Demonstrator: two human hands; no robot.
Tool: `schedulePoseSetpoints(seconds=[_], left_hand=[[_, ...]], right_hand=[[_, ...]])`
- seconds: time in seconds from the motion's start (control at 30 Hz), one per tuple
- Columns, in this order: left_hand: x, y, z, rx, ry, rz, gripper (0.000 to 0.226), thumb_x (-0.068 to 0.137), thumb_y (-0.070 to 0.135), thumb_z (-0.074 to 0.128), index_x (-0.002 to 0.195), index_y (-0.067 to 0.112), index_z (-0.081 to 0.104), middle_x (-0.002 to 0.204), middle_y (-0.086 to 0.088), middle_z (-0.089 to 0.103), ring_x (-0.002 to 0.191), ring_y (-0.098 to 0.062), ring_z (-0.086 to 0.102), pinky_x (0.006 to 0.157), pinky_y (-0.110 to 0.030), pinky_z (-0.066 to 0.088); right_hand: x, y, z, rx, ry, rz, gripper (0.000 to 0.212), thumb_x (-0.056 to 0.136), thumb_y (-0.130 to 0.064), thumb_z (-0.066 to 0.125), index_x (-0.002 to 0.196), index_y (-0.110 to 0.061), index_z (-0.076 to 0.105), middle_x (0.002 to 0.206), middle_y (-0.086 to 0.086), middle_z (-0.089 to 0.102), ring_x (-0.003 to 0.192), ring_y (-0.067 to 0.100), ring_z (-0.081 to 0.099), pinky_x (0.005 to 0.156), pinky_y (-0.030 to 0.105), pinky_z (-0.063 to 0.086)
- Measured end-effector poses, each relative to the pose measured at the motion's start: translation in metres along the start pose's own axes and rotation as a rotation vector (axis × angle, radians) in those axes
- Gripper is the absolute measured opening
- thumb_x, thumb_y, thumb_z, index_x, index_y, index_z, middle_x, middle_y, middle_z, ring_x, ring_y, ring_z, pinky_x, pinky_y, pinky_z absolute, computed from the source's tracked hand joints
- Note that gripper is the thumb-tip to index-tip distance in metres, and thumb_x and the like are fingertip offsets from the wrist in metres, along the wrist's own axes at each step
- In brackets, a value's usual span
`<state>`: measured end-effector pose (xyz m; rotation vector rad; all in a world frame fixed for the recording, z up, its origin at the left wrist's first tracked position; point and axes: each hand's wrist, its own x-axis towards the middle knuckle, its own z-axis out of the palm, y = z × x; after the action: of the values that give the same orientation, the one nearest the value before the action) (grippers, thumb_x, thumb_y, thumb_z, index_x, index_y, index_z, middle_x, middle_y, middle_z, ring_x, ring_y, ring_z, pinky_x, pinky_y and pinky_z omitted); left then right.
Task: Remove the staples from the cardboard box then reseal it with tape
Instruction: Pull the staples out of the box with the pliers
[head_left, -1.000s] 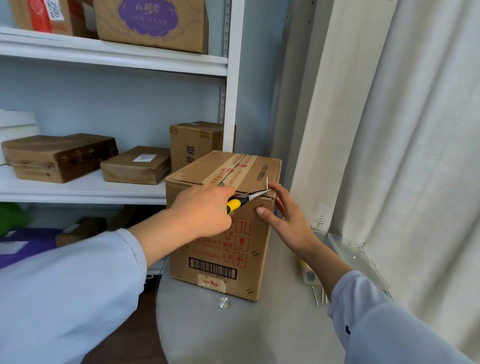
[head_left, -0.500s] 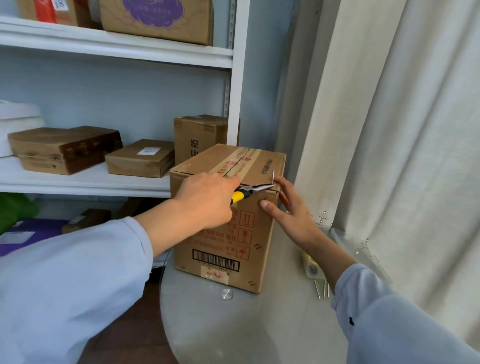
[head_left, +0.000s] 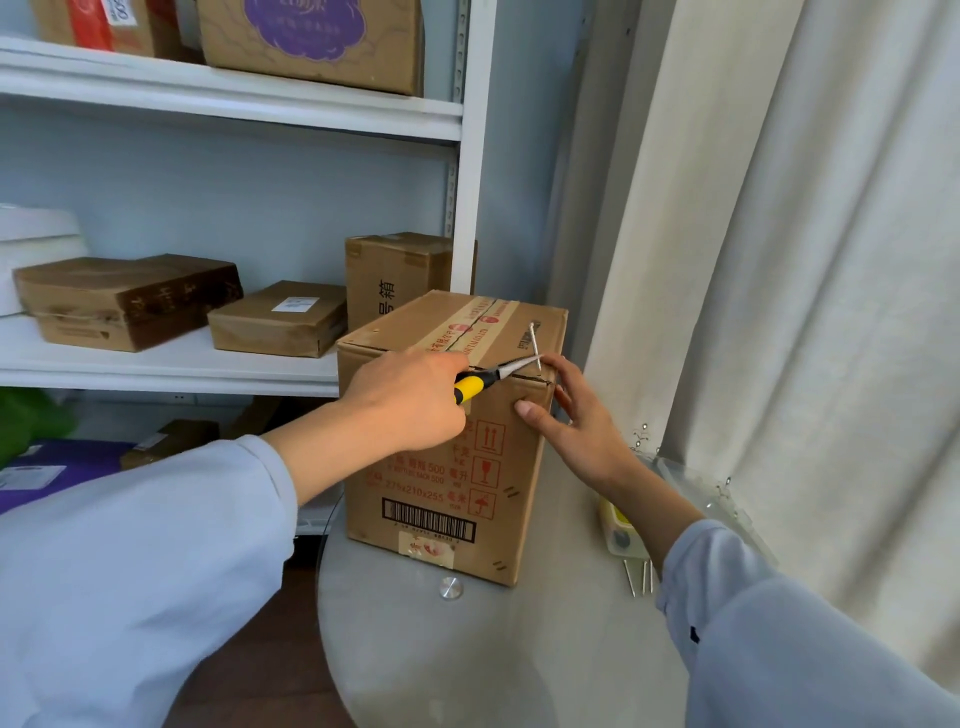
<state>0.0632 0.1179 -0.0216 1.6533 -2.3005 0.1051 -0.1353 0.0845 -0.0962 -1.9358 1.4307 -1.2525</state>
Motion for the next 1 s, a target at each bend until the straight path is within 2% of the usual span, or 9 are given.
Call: schedulePoseSetpoints(seconds=[0.1, 0.2, 0.3, 0.43, 0.5, 0.6, 0.87, 0.93, 1.0], left_hand=[[0.001, 0.001, -0.010, -0.029, 0.066, 0.022, 0.020, 0.085, 0.021, 0.052, 0.104, 0.026, 0.054, 0.090, 0.000, 0.060, 0.072, -0.019, 0.056, 0.052, -0.025, 0.040], [-0.004, 0.003, -0.015, 0.013, 0.037, 0.038, 0.024, 0.084, 0.020, 0.053, 0.107, 0.027, 0.055, 0.093, 0.000, 0.060, 0.072, -0.018, 0.055, 0.051, -0.025, 0.040], [-0.014, 0.003, -0.009, -0.010, -0.029, 0.023, 0.028, 0.083, 0.019, 0.053, 0.109, 0.028, 0.055, 0.091, 0.001, 0.058, 0.070, -0.016, 0.054, 0.053, -0.026, 0.044], [-0.023, 0.011, 0.002, -0.059, -0.075, 0.037, 0.017, 0.082, 0.017, 0.053, 0.097, 0.024, 0.055, 0.080, 0.001, 0.055, 0.068, -0.014, 0.054, 0.054, -0.027, 0.043], [-0.027, 0.017, 0.006, -0.079, -0.098, 0.048, 0.012, 0.084, 0.016, 0.053, 0.093, 0.023, 0.054, 0.079, 0.000, 0.055, 0.068, -0.016, 0.055, 0.055, -0.027, 0.044], [-0.029, 0.026, 0.015, -0.083, -0.126, 0.049, 0.012, 0.084, 0.015, 0.052, 0.093, 0.023, 0.052, 0.077, -0.001, 0.054, 0.066, -0.017, 0.052, 0.053, -0.027, 0.040], [-0.026, 0.043, 0.050, -0.085, -0.276, 0.002, 0.022, 0.081, 0.014, 0.050, 0.101, 0.021, 0.054, 0.082, -0.002, 0.054, 0.073, -0.022, 0.054, 0.054, -0.026, 0.038], [-0.027, 0.047, 0.069, -0.139, -0.346, -0.022, 0.018, 0.081, 0.014, 0.050, 0.098, 0.019, 0.054, 0.080, -0.002, 0.053, 0.071, -0.021, 0.052, 0.054, -0.026, 0.037], [-0.028, 0.051, 0.093, -0.248, -0.439, -0.059, 0.016, 0.081, 0.014, 0.052, 0.096, 0.014, 0.057, 0.078, -0.003, 0.056, 0.068, -0.020, 0.052, 0.053, -0.025, 0.037]], right_hand=[[0.002, -0.004, -0.001, -0.160, 0.024, 0.048, 0.065, 0.089, -0.049, 0.056, 0.144, -0.040, 0.024, 0.145, -0.005, 0.045, 0.133, 0.026, 0.042, 0.105, 0.045, 0.037], [0.001, -0.010, 0.000, -0.163, 0.023, 0.079, 0.078, 0.086, -0.051, 0.061, 0.149, -0.033, 0.019, 0.153, -0.003, 0.033, 0.141, 0.024, 0.032, 0.110, 0.045, 0.031], [-0.008, -0.019, -0.003, -0.233, 0.134, 0.062, 0.073, 0.082, -0.053, 0.063, 0.145, -0.027, 0.037, 0.153, -0.002, 0.035, 0.140, 0.018, 0.032, 0.110, 0.040, 0.032], [-0.024, -0.026, -0.013, -0.331, 0.324, -0.034, 0.034, 0.086, -0.045, 0.063, 0.111, -0.023, 0.069, 0.109, -0.003, 0.068, 0.095, 0.011, 0.062, 0.082, 0.036, 0.054], [-0.033, -0.030, -0.016, -0.365, 0.323, -0.055, 0.020, 0.088, -0.035, 0.062, 0.096, -0.021, 0.074, 0.090, -0.003, 0.070, 0.080, 0.012, 0.061, 0.073, 0.035, 0.054], [-0.044, -0.030, -0.019, -0.376, 0.331, -0.053, 0.019, 0.088, -0.025, 0.059, 0.081, -0.016, 0.074, 0.076, 0.002, 0.069, 0.075, 0.020, 0.061, 0.070, 0.037, 0.053], [-0.053, -0.003, -0.023, -0.577, 0.158, 0.272, 0.021, 0.091, -0.023, 0.056, 0.101, -0.017, 0.074, 0.099, 0.013, 0.069, 0.100, 0.034, 0.060, 0.078, 0.034, 0.048], [-0.058, 0.017, -0.027, -0.557, 0.133, 0.405, 0.018, 0.089, -0.021, 0.059, 0.097, -0.012, 0.072, 0.100, 0.012, 0.070, 0.101, 0.032, 0.062, 0.080, 0.033, 0.050], [-0.069, 0.038, -0.031, -0.512, 0.123, 0.501, 0.010, 0.085, -0.016, 0.061, 0.080, -0.011, 0.068, 0.097, 0.010, 0.071, 0.097, 0.030, 0.064, 0.076, 0.029, 0.050]])
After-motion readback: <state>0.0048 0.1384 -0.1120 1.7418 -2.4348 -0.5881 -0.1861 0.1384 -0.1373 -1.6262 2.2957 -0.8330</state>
